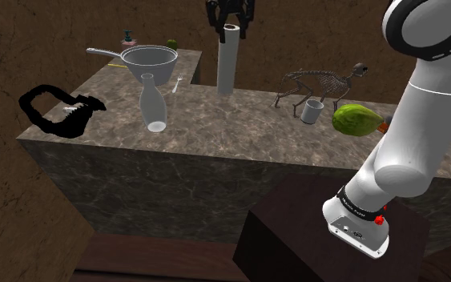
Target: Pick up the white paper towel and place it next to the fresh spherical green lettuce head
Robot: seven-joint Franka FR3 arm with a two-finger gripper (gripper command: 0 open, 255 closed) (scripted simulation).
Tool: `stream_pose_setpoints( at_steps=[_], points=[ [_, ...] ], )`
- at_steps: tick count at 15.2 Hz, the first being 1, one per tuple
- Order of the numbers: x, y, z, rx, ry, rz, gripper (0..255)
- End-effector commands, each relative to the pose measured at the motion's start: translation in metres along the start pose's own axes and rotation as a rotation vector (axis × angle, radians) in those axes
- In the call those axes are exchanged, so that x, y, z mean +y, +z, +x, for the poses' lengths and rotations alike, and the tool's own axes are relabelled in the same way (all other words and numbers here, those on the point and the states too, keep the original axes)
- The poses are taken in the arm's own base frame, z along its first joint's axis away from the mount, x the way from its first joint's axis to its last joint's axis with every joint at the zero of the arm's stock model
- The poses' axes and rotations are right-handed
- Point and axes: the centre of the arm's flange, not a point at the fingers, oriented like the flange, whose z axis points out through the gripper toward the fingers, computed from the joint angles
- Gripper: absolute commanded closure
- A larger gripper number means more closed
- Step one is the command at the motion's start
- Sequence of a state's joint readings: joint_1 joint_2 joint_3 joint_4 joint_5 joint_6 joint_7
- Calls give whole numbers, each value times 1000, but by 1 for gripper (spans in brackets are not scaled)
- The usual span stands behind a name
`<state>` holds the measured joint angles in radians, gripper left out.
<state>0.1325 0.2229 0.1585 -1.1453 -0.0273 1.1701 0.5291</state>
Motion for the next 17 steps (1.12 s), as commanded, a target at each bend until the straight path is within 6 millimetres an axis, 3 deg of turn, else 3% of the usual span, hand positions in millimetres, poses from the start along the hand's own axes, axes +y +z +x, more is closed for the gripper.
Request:
stream_pose_setpoints(
  at_steps=[1,5,17],
  points=[
    [1,-11,-3,0,0,0,255],
    [3,-30,-6,0,0,0,255],
    [158,-3,10,0,0,0,255]
  ],
)
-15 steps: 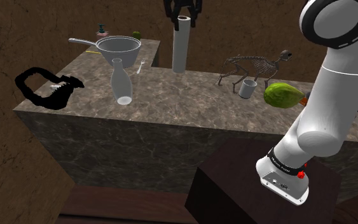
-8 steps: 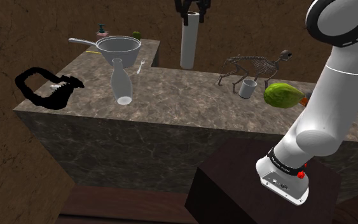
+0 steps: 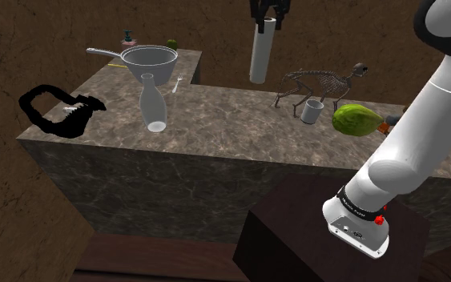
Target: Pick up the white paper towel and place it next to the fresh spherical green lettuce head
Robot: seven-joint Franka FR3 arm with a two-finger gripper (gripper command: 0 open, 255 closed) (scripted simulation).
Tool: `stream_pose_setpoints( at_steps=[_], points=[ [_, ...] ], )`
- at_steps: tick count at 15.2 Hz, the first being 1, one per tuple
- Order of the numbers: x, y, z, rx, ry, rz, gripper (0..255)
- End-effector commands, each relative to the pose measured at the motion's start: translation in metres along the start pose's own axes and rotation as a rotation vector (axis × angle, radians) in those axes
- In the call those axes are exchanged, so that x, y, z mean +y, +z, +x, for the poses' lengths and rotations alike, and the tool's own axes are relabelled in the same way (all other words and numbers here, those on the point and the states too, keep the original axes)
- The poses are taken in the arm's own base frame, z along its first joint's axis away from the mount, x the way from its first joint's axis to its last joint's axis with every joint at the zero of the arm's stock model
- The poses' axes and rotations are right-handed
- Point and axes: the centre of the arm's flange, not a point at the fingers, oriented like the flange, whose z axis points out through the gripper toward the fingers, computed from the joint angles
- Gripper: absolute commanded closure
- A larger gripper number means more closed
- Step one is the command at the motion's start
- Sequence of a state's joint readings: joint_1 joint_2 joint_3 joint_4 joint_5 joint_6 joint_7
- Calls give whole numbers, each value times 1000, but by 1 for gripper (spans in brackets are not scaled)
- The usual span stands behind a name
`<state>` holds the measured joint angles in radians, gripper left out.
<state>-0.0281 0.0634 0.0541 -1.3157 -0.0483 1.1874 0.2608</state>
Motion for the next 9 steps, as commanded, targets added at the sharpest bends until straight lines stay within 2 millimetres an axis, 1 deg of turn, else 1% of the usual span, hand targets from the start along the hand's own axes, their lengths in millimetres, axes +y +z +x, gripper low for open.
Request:
stream_pose_setpoints(
  at_steps=[1,9],
  points=[
    [26,3,4,0,-2,0,255],
    [129,22,15,0,-2,0,255]
  ],
)
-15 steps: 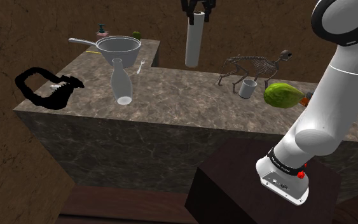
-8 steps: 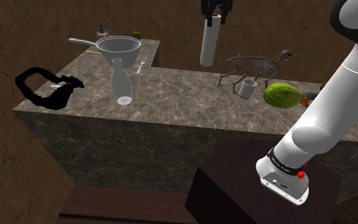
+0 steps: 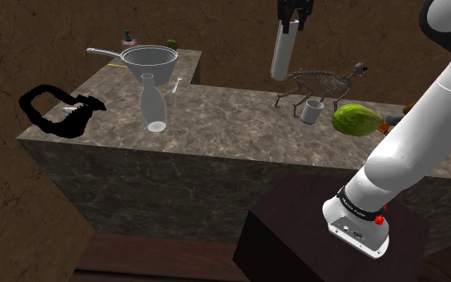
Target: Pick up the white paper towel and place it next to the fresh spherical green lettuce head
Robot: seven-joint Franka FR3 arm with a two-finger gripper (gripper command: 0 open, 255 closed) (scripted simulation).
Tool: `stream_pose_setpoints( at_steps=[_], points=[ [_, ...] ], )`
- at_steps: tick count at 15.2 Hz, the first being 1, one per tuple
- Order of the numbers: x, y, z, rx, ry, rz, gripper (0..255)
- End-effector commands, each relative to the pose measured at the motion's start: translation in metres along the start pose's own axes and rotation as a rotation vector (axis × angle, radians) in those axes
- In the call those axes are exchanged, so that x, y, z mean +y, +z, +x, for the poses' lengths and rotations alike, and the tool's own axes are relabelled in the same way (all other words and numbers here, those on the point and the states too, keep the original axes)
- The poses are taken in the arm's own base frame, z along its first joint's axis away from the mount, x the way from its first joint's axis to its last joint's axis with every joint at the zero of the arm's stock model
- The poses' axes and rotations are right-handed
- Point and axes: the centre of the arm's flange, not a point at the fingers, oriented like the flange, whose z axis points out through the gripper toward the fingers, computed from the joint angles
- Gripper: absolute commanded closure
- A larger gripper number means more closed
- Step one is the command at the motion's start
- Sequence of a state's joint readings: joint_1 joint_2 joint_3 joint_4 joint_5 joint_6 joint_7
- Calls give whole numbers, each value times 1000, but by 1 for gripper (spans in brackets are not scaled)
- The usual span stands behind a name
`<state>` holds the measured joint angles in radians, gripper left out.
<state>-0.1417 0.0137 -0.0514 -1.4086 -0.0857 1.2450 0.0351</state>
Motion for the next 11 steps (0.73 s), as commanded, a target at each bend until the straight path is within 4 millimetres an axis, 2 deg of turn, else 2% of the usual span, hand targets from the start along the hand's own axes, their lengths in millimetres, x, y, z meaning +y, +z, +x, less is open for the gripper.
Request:
stream_pose_setpoints(
  at_steps=[1,11],
  points=[
    [25,5,4,0,-2,0,255],
    [154,28,18,0,-2,0,255]
  ],
)
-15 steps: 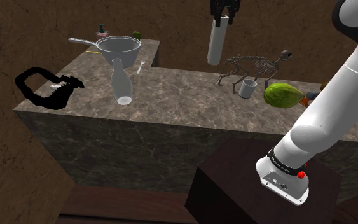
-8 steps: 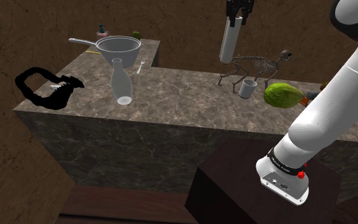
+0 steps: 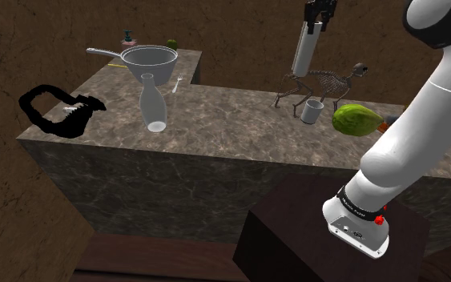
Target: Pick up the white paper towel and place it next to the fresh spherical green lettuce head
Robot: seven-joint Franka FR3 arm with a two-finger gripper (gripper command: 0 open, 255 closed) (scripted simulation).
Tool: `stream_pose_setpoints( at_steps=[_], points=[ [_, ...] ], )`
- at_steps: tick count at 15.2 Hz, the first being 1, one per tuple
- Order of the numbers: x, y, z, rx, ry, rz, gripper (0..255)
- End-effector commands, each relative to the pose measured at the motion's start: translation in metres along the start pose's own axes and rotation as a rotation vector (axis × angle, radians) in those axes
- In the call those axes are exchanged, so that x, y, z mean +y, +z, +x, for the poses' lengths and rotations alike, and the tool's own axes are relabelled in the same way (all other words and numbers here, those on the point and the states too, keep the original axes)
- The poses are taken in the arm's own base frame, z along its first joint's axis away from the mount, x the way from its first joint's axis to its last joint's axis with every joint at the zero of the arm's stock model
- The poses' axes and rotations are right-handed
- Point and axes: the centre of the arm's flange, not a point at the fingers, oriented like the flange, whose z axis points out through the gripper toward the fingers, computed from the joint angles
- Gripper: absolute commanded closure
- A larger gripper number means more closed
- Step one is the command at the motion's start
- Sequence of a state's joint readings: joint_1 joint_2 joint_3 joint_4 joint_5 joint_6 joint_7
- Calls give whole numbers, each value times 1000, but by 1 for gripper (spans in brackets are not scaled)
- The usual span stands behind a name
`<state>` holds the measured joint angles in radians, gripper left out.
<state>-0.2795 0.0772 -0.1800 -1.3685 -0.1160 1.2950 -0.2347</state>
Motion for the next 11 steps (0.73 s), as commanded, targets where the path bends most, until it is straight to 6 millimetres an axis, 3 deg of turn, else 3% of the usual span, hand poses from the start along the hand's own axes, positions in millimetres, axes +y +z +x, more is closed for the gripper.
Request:
stream_pose_setpoints(
  at_steps=[1,11],
  points=[
    [26,8,5,0,-2,-1,255],
    [156,31,19,0,-2,-1,255]
  ],
)
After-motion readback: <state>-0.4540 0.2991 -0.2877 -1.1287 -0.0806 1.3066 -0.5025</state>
